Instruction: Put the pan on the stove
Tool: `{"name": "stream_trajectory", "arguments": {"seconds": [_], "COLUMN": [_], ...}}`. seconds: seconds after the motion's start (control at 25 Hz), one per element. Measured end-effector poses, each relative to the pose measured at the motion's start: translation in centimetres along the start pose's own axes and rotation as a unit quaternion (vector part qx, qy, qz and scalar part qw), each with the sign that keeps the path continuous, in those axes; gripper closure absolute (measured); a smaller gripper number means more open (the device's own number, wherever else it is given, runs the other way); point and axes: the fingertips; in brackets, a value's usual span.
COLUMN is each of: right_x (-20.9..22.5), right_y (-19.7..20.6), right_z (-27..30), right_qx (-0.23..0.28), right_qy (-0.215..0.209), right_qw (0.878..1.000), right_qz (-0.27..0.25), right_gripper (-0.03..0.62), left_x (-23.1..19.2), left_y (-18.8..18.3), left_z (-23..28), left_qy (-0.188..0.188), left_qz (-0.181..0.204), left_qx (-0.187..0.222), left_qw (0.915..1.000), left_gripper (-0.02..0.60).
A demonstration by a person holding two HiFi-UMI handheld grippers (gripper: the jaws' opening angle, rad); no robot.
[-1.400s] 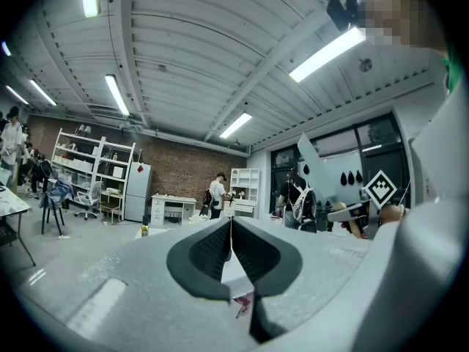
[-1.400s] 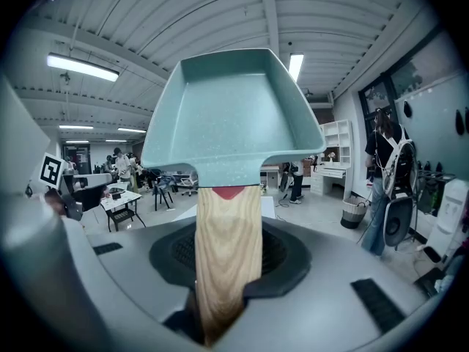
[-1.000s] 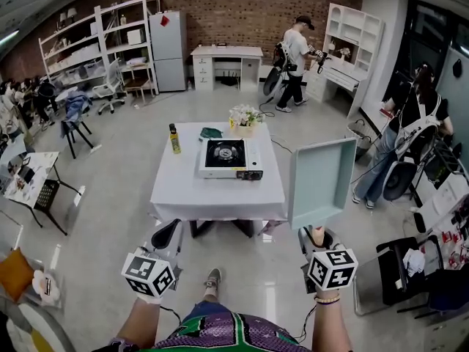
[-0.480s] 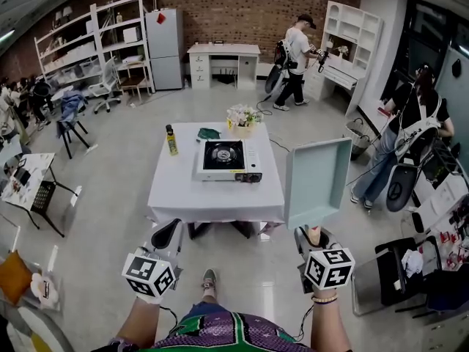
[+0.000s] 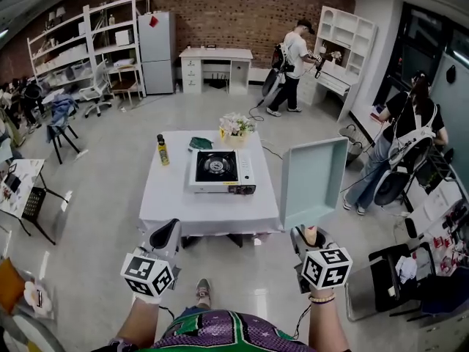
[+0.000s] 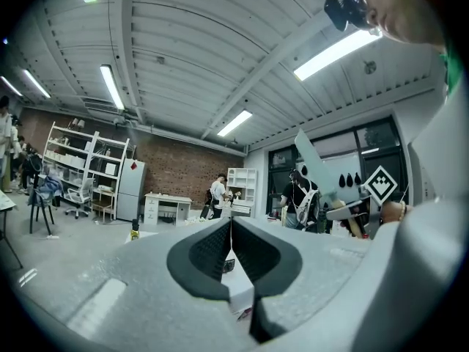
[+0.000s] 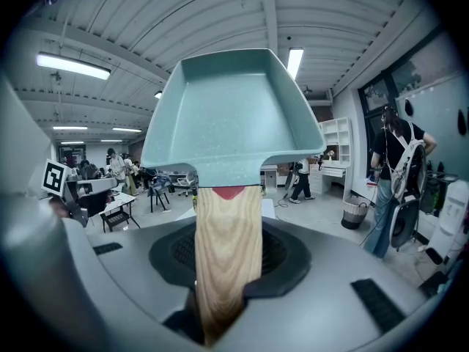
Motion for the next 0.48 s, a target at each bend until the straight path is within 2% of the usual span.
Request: {"name": "stream_trajectory", "arguments": {"seconds": [0.48], "right_x": [0.5], "right_y": [-3.5], "right_z": [5.7], "right_qx": [-0.003], "right_qy": [-0.001], "right_qw": [1.000], "right_qz": [-0.019], "right_gripper": [0.471], "left_x": [-3.9], "left_y": [0.1], "left_z": [5.3], "left_qy": [-0.001], "left_qz": [-0.014], "left_qx": [-0.007], "left_qw": [0.9999], "left_gripper": [0.563]}}
Point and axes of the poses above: the fingertips, and each gripper's own axes: z forward along the fingers, x to its right, y out of its underside, and after that the axes turned 5 degrees about -x, right-handed
